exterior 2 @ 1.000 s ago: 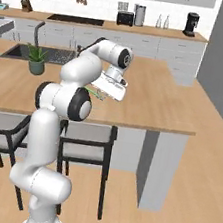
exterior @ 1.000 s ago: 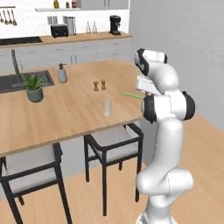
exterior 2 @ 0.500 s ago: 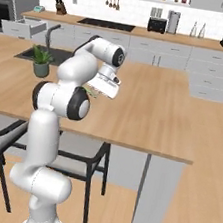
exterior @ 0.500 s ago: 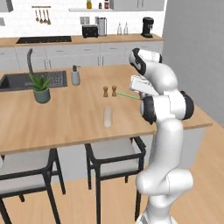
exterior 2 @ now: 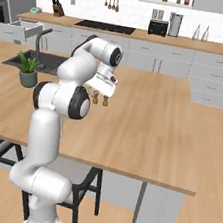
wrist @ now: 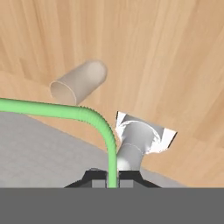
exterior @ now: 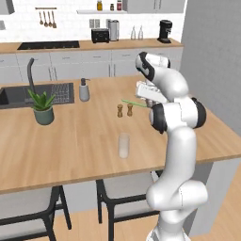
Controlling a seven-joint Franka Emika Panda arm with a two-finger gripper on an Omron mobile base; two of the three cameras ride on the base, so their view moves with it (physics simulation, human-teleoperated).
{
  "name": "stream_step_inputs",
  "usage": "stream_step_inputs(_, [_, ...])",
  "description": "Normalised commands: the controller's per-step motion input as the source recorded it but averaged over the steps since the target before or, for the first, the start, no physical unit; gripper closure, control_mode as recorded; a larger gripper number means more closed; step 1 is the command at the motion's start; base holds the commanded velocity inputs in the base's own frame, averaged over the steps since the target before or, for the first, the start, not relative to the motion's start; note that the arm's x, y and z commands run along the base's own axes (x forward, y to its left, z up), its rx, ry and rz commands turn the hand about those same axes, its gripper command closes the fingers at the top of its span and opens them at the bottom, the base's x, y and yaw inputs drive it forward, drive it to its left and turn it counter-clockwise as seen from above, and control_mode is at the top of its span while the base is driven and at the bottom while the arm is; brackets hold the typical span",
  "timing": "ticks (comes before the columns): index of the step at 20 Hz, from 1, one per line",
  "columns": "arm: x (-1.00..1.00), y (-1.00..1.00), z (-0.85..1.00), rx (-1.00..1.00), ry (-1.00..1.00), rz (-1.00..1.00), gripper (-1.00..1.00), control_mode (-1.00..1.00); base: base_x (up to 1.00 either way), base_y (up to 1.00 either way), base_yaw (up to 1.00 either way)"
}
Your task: Take a straw from the drawer in front and place it inside the glass cup on the dining counter.
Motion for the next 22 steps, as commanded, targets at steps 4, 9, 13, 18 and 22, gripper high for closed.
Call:
stream_step_inputs(4, [0.0,0.04,0.49,-0.25,-0.24,0.02,1.0,-1.0,0.06,0.0,0.0])
stream_step_inputs(9, [-0.08,0.2,0.67,-0.55,-0.57,0.01,1.0,-1.0,0.0,0.0,0.0])
stream_step_inputs(13, [-0.15,0.15,0.51,-0.59,-0.59,0.0,1.0,-1.0,0.0,0.0,0.0])
stream_step_inputs(18, [-0.33,0.01,0.29,-0.43,-0.48,0.0,1.0,-1.0,0.0,0.0,0.0])
stream_step_inputs(22, [-0.24,0.0,0.05,-0.28,-0.32,-0.03,1.0,-1.0,0.0,0.0,0.0])
